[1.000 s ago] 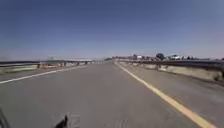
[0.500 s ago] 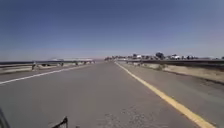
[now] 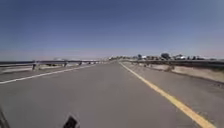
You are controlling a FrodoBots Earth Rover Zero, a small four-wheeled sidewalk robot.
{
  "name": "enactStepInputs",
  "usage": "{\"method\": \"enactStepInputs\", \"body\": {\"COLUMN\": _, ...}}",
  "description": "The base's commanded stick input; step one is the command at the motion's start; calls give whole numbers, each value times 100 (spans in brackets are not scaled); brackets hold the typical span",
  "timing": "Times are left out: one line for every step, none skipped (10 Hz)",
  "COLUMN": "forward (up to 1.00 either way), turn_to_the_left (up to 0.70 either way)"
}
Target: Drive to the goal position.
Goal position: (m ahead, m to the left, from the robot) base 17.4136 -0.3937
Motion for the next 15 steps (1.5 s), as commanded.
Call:
{"method": "enactStepInputs", "body": {"forward": 100, "turn_to_the_left": 0}}
{"method": "enactStepInputs", "body": {"forward": 100, "turn_to_the_left": 0}}
{"method": "enactStepInputs", "body": {"forward": 100, "turn_to_the_left": 0}}
{"method": "enactStepInputs", "body": {"forward": 100, "turn_to_the_left": 0}}
{"method": "enactStepInputs", "body": {"forward": 100, "turn_to_the_left": 0}}
{"method": "enactStepInputs", "body": {"forward": 100, "turn_to_the_left": 0}}
{"method": "enactStepInputs", "body": {"forward": 100, "turn_to_the_left": 0}}
{"method": "enactStepInputs", "body": {"forward": 100, "turn_to_the_left": 0}}
{"method": "enactStepInputs", "body": {"forward": 100, "turn_to_the_left": 0}}
{"method": "enactStepInputs", "body": {"forward": 100, "turn_to_the_left": 0}}
{"method": "enactStepInputs", "body": {"forward": 100, "turn_to_the_left": 0}}
{"method": "enactStepInputs", "body": {"forward": 100, "turn_to_the_left": 0}}
{"method": "enactStepInputs", "body": {"forward": 100, "turn_to_the_left": 0}}
{"method": "enactStepInputs", "body": {"forward": 100, "turn_to_the_left": 0}}
{"method": "enactStepInputs", "body": {"forward": 100, "turn_to_the_left": 0}}
